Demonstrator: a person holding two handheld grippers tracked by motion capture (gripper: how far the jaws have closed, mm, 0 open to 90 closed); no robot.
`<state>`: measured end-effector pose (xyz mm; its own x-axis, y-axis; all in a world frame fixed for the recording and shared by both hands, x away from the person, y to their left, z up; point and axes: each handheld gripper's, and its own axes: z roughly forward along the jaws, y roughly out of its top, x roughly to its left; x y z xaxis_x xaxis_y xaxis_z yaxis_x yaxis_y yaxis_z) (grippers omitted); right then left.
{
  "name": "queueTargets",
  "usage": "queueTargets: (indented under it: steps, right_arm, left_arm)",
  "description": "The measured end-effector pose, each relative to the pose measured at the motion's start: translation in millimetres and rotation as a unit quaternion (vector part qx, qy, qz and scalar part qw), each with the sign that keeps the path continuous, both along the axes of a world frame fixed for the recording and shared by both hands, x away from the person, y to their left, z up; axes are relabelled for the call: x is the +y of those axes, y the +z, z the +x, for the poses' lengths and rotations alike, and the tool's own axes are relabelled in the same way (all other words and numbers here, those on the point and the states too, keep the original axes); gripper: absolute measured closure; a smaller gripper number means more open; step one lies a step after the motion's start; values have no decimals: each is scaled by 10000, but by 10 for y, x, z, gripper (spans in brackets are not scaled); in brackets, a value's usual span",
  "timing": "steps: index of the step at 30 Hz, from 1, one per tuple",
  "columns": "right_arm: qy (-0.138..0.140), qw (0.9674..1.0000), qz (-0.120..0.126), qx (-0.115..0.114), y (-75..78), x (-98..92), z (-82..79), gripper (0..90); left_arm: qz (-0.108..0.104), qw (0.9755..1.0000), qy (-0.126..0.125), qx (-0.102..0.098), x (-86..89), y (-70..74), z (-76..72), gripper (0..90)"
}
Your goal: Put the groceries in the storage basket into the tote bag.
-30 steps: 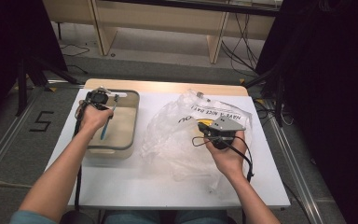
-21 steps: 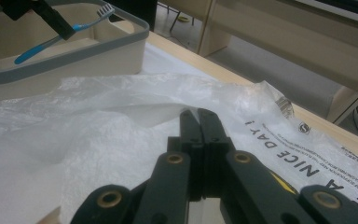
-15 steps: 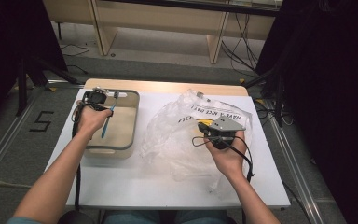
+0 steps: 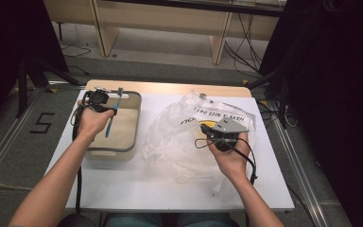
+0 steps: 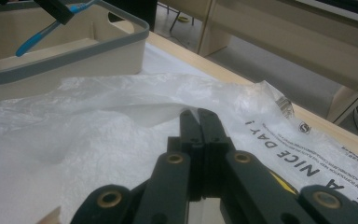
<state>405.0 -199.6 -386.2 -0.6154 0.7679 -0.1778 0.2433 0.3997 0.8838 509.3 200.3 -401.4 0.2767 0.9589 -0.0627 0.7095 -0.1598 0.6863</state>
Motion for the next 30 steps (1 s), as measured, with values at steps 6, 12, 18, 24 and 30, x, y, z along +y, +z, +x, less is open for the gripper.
queueTargets:
  steps: [6, 12, 18, 24, 30]
  right_arm:
    - [2, 10000, -10, -3, -2, 2, 2, 900]
    - [6, 10000, -16, 1, -5, 7, 2, 900]
    - [0, 10000, -8, 2, -3, 0, 2, 900]
    - [5, 10000, -7, 5, -4, 4, 1, 900]
    - [4, 10000, -8, 0, -4, 4, 2, 900]
  left_arm:
    - [-78, 9998, -56, -180, 2, 62, -50, 796]
    - [-152, 9992, -142, -327, -33, 123, -119, 796]
    - [-237, 9982, -258, -483, -71, 201, -205, 796]
    - [-322, 9969, -391, -596, -110, 267, -289, 796]
    - [-417, 9953, -493, -721, -138, 333, -368, 796]
